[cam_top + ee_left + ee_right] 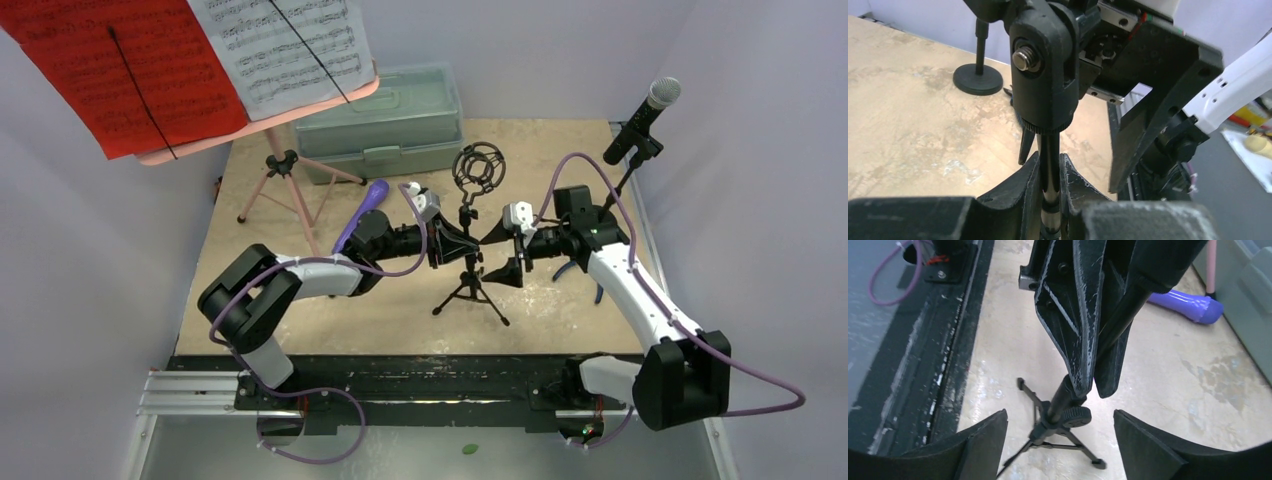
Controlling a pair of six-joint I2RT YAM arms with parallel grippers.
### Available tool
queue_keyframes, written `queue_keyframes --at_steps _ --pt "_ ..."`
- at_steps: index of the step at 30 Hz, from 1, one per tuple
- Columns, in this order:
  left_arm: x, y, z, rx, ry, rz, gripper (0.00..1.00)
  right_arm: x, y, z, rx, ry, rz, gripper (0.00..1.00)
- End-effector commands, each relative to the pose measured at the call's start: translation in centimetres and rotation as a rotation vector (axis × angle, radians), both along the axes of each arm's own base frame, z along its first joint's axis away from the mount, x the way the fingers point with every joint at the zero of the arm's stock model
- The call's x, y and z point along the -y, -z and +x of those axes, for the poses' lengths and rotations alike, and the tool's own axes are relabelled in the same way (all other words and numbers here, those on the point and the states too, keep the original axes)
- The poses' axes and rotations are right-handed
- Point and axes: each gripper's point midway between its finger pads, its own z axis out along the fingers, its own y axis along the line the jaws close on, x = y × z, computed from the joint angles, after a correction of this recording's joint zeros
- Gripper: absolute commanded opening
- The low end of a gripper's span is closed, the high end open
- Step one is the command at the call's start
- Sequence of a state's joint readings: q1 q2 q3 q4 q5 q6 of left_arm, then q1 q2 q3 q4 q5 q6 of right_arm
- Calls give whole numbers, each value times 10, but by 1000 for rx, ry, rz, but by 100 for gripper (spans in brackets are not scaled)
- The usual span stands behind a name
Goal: Pack up the instrument practice props
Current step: Unscrew the knob on the microphone stand.
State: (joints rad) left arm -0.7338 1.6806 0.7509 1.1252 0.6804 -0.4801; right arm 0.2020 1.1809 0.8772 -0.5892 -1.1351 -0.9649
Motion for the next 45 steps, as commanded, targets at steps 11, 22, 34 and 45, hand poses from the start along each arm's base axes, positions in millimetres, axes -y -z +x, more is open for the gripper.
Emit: queue_keyframes --at_steps 11,22,34,45 --pt "-2 -56 13 340 -38 48 0 -20 -41 13 -478 89 237 86" --pt "-12 -66 12 364 -91 16 0 -21 -25 22 -599 111 227 86" --pt "-19 -64 11 366 -128 6 0 -22 4 37 -709 186 195 76" --pt "-21 -61 9 360 -130 -2 0 -24 15 34 -769 161 179 60"
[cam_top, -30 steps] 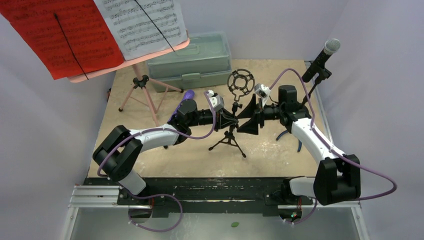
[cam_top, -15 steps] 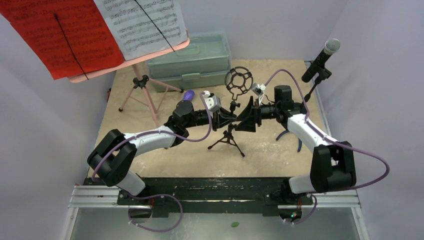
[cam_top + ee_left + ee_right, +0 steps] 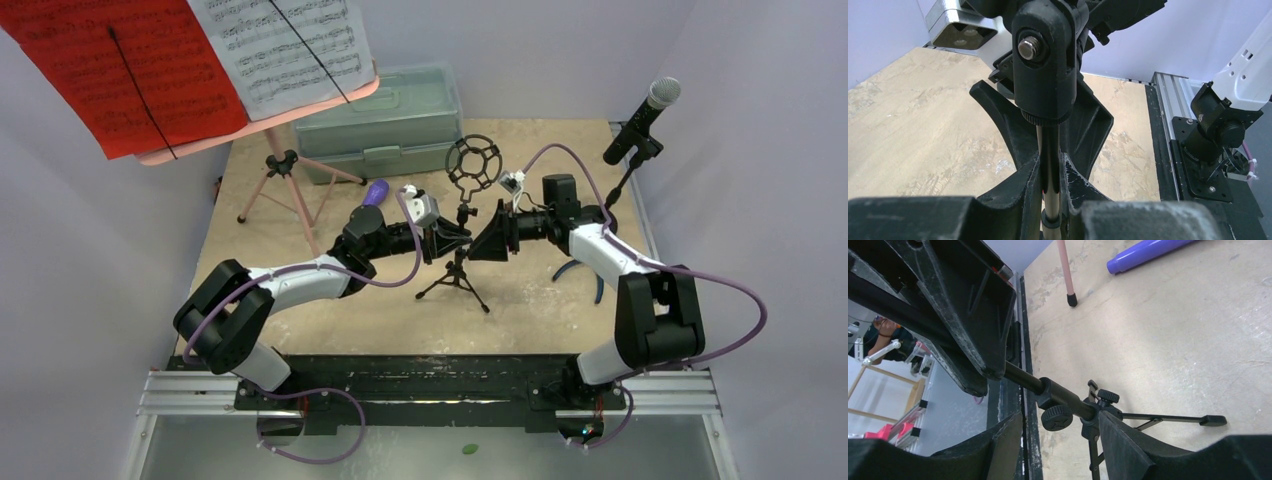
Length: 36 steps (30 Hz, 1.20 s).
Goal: Pack up the instrument practice props
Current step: Unscrew the knob on the microphone stand.
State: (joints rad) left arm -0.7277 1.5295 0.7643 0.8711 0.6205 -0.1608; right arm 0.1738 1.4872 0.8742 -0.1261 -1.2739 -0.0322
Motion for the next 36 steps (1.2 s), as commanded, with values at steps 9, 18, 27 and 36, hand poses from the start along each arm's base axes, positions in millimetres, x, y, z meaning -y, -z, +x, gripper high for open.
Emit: queue_keyframes --at_steps 9,18,27,36 --pt "-5 -45 -5 117 -3 -116 0 -6 -3 -6 -1 -64 37 53" --pt "-4 -43 -7 99 5 -132 0 -9 -3 -6 19 -86 52 36" --pt "-6 -44 -7 71 -5 -143 0 -4 -4 -7 193 -130 2 2" --pt "-5 -43 -12 -34 13 -210 0 9 2 -15 631 -225 -126 0"
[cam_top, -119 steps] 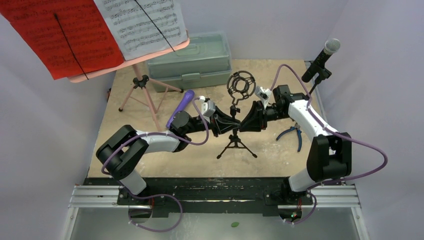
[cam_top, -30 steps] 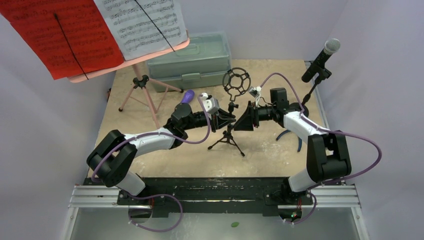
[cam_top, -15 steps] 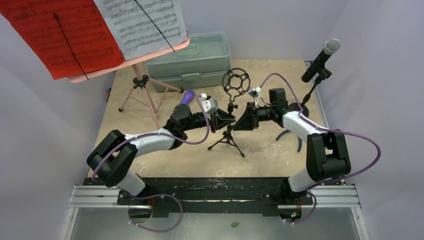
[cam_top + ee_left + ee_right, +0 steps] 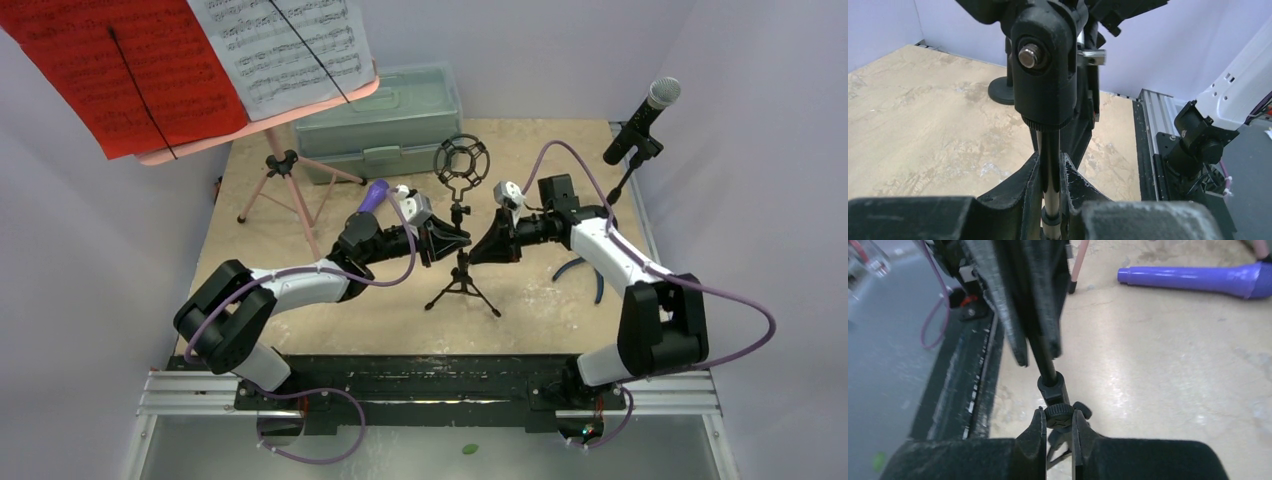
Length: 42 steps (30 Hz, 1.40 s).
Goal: Pack up the instrument practice props
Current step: Unscrew the knob on the microphone stand.
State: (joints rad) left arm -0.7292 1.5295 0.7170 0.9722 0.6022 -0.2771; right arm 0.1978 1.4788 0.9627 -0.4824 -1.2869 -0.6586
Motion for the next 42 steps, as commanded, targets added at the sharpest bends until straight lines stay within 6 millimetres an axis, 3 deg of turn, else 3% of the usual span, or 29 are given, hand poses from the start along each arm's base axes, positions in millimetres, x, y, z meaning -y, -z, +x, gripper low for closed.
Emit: queue_keyframes --at_steps 1,8,14,19,27,32,42 --pt "-2 -40 -6 34 13 -152 0 9 -1 -1 320 -38 -89 0" --pt "1 -37 -4 14 22 -162 0 5 -7 -1 622 -60 -169 0" --pt "3 -33 -3 3 28 -160 0 5 3 1 749 -60 -250 0" --pt "3 -31 -3 8 29 -156 0 8 3 11 703 22 -271 16" --pt "3 -30 -5 23 37 -146 0 8 -9 -14 516 -41 -158 75" --pt "2 -28 -7 26 41 -142 0 28 -28 -15 302 19 -90 85" --pt "1 -27 -7 33 37 -140 0 11 -29 -10 -168 118 40 90"
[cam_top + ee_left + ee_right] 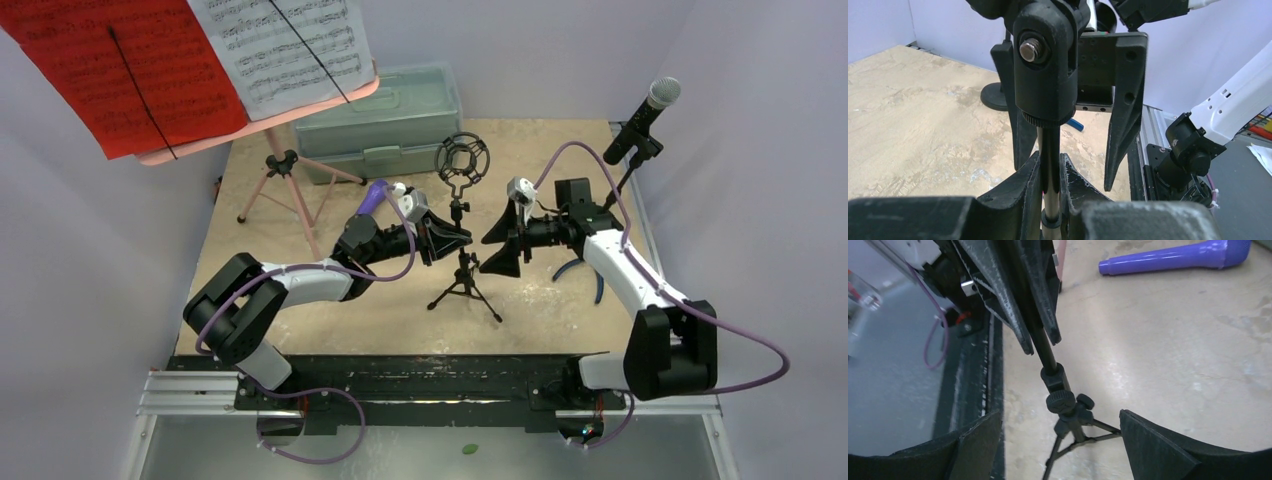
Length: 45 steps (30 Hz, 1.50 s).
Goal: Pack up the instrument practice props
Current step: Unscrew the knob on the microphone stand.
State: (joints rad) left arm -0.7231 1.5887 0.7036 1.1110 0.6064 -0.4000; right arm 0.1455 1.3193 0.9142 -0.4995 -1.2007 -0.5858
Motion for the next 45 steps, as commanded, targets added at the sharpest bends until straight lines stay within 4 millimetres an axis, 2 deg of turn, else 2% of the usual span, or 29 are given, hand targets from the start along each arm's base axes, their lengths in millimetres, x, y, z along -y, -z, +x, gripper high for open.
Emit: queue_keyframes --at_steps 1,8,14,21,25,31,35,41,45 --pt "-2 -27 -7 102 12 -70 0 -12 -13 -4 -218 2 110 89" --pt "0 -24 -7 98 16 -71 0 -23 1 0 -309 4 93 78" --pt "0 -25 -7 99 15 -72 0 -29 4 -3 -342 -23 92 67" --pt "0 -24 -7 99 17 -71 0 -29 2 -3 -317 -37 93 55" --pt "0 -24 -7 101 15 -68 0 -29 2 -4 -297 -49 86 52" --pt "-1 -22 -7 100 12 -60 0 -27 0 -6 -253 -69 74 39" --pt "-1 -22 -7 102 11 -57 0 -25 1 -6 -232 -70 56 39" --pt "-2 -23 -7 99 11 -55 0 -25 -3 -7 -208 -80 56 45" --pt "-2 -23 -8 100 11 -53 0 -25 -6 -7 -202 -88 65 45"
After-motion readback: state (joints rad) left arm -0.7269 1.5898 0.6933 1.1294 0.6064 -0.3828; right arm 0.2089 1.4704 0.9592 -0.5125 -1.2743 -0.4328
